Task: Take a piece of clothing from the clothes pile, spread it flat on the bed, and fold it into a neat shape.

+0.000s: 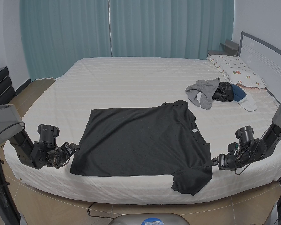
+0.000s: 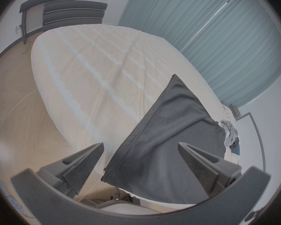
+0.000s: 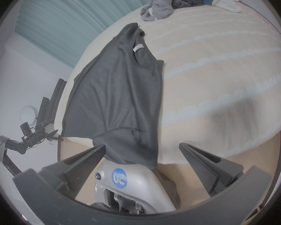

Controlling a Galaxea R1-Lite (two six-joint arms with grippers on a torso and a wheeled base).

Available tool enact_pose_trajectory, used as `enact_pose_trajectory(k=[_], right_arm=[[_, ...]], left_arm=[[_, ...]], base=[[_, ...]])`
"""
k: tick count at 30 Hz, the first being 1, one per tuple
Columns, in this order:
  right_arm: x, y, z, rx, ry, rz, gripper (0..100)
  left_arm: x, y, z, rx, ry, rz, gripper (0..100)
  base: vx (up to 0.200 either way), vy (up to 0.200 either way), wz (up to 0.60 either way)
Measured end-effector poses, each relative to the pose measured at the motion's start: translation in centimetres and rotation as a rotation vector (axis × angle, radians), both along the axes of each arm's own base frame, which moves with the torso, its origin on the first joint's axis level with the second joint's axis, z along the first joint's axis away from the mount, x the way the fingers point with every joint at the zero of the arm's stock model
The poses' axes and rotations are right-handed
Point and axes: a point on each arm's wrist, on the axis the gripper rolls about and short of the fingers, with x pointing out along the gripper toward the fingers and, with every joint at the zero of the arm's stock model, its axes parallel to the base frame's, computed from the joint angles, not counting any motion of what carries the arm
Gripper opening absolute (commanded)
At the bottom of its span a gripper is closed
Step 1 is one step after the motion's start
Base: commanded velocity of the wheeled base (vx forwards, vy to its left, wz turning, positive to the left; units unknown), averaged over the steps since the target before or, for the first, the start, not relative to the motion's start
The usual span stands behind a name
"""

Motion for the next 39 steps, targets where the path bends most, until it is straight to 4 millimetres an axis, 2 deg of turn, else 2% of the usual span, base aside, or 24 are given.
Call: enact_pose_trajectory(k=[9,18,33,39], right_arm=[[1.0,0.3,1.3,0.093,-0.100,-0.083,100],[1.7,0.6,2.2,0.152,-0.162,-0.132,100],[2.0,1.0,2.6,0.180,-0.209,-0.143,100],[2.0,1.1,2.7,0.181,-0.209,-0.142,100]], left_arm=[[0.2,0.4,0.1,-0.033,-0.007,0.007,100],[0.2,0.3,0.2,-0.032,-0.010,0.004,100],[0.5,-0.2,0.5,-0.035,-0.025,-0.014,100],[0.7,-0.3,0.6,-0.037,-0.033,-0.013,100]], base=[[0.000,0.200,0.00],[0.000,0.000,0.00],[0.200,0.000,0.00],[0.000,0.000,0.00]])
